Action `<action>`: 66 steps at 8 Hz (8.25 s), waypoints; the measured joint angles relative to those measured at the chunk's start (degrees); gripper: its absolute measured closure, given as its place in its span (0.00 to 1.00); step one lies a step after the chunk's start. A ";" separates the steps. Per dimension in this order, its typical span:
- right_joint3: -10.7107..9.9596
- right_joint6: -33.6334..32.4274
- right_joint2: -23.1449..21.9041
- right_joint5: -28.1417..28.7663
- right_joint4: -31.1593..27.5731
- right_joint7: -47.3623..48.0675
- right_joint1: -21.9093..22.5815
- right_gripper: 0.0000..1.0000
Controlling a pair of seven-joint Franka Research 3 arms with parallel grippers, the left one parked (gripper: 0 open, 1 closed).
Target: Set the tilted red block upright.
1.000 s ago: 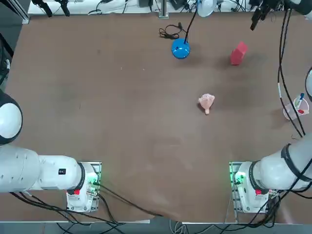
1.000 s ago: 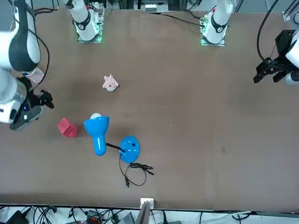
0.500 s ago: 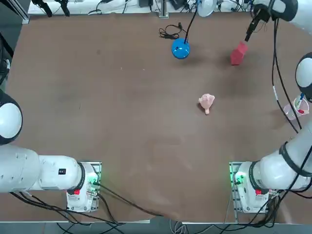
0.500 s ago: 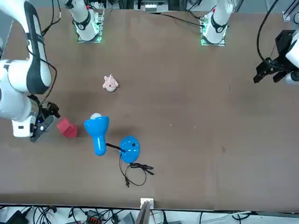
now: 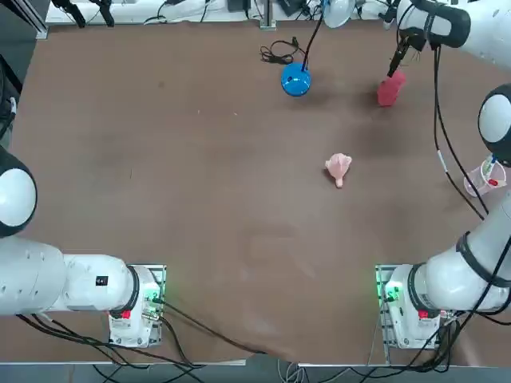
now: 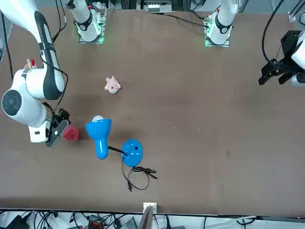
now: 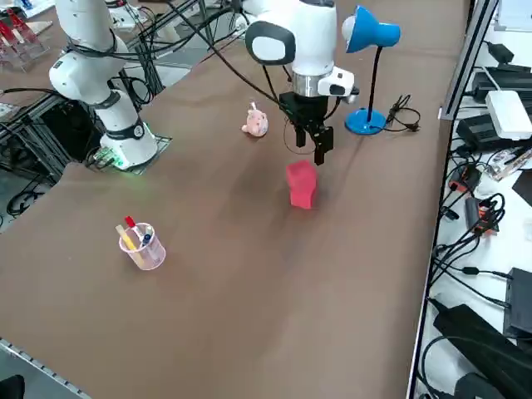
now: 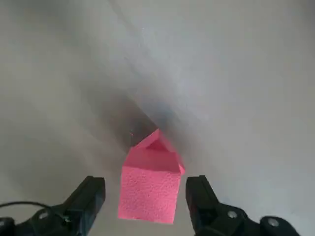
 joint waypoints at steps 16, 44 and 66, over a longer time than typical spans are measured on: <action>-0.39 1.86 2.94 2.24 -0.75 -2.86 -2.28 0.00; -0.69 -4.25 3.57 5.45 2.34 43.36 -2.72 0.30; -0.63 1.75 4.73 8.31 0.31 45.13 -3.55 0.30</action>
